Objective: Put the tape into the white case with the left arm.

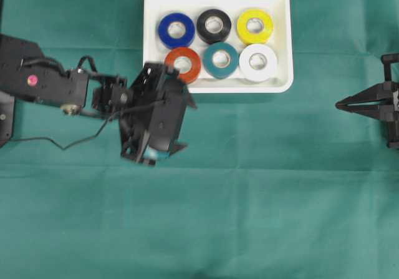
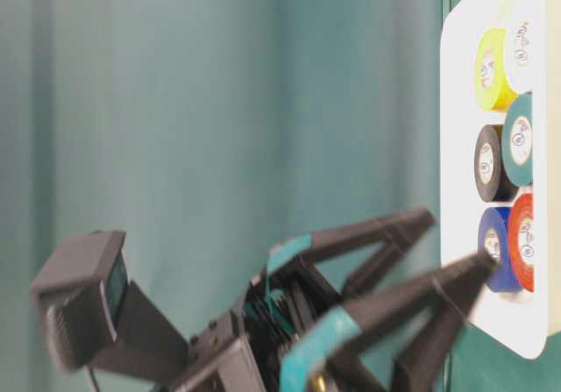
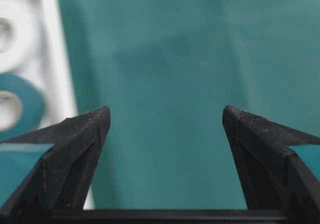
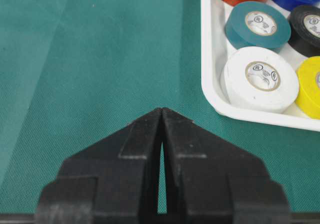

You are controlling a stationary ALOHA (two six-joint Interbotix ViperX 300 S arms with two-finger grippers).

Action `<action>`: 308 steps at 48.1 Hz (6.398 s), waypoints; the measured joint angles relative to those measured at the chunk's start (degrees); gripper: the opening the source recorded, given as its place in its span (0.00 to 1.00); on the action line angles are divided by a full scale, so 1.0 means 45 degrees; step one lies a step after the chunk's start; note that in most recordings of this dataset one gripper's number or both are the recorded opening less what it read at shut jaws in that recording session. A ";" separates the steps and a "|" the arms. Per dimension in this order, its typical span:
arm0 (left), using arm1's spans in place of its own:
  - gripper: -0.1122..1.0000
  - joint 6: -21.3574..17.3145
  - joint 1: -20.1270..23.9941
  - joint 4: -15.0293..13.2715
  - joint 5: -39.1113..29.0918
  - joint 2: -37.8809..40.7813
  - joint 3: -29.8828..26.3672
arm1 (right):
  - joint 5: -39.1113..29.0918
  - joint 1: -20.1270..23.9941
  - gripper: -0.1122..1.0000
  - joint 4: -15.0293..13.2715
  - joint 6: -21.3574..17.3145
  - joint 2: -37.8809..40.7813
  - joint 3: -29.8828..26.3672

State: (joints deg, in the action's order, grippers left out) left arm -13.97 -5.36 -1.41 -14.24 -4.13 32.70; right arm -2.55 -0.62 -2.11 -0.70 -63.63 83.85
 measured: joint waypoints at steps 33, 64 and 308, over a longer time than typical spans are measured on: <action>0.93 0.2109 -0.0762 0.0000 0.0566 0.0000 0.1094 | 0.0059 0.0000 0.02 -0.0117 0.0000 0.0000 0.0039; 0.92 0.2148 -0.0801 0.0000 0.0605 -0.1973 0.2656 | 0.0078 0.0000 0.02 -0.0195 0.0000 0.0000 0.0039; 0.92 0.0762 0.0117 0.0020 0.0449 -1.5488 1.0391 | -0.0215 0.0000 0.02 -0.4590 0.0039 -0.2070 0.0840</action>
State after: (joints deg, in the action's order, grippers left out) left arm -10.55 -4.83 -1.32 -12.22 -73.83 79.45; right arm -3.52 -0.62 -22.76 -0.53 -72.95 87.63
